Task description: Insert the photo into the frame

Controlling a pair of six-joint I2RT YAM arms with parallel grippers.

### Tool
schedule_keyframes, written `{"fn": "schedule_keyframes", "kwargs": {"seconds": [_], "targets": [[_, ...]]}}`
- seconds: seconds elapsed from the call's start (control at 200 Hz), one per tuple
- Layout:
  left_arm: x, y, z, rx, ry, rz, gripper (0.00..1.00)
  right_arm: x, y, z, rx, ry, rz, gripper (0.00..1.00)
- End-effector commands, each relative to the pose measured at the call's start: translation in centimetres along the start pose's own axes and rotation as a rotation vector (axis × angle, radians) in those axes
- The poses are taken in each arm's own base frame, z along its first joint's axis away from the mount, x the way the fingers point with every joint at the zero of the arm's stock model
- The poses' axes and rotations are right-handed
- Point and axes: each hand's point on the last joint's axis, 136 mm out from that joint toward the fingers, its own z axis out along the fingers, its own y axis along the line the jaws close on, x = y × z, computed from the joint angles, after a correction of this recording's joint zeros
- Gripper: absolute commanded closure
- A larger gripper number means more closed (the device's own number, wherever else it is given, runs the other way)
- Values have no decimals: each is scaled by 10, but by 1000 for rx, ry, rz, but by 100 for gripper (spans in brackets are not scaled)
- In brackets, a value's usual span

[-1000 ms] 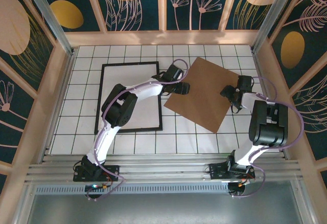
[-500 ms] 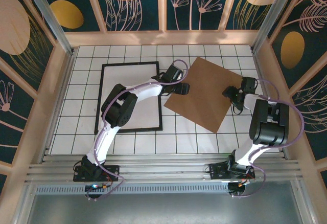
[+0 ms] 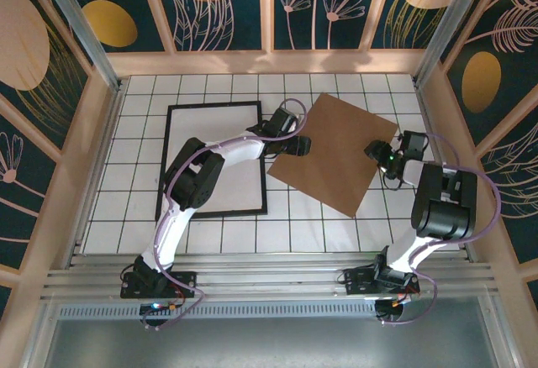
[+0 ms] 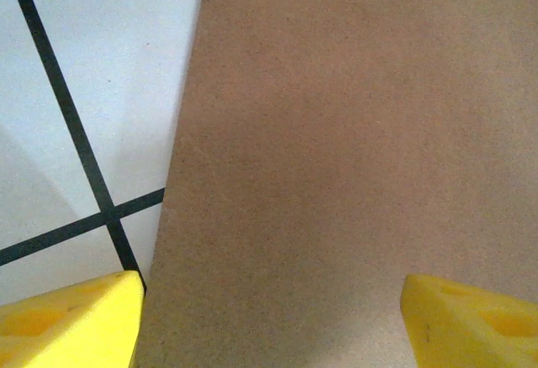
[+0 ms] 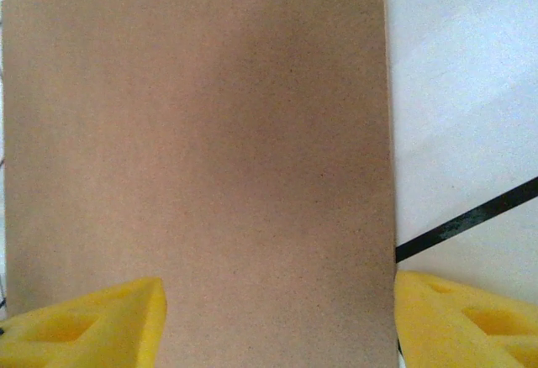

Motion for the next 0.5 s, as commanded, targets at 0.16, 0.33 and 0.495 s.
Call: {"fn": "schedule_keyframes", "kwargs": {"seconds": [0.16,0.33,0.495], "targets": [[31,-9,-4,45,105,-42,20,-3,60,-40,-316,-49,-49,30],[28,-15,-6,70,101,-51,20,-5,87,-67,-458,-102,-100,30],[26,-26,-11,125,101,-68,20,-7,108,-90,-566,-154,-129,30]]}}
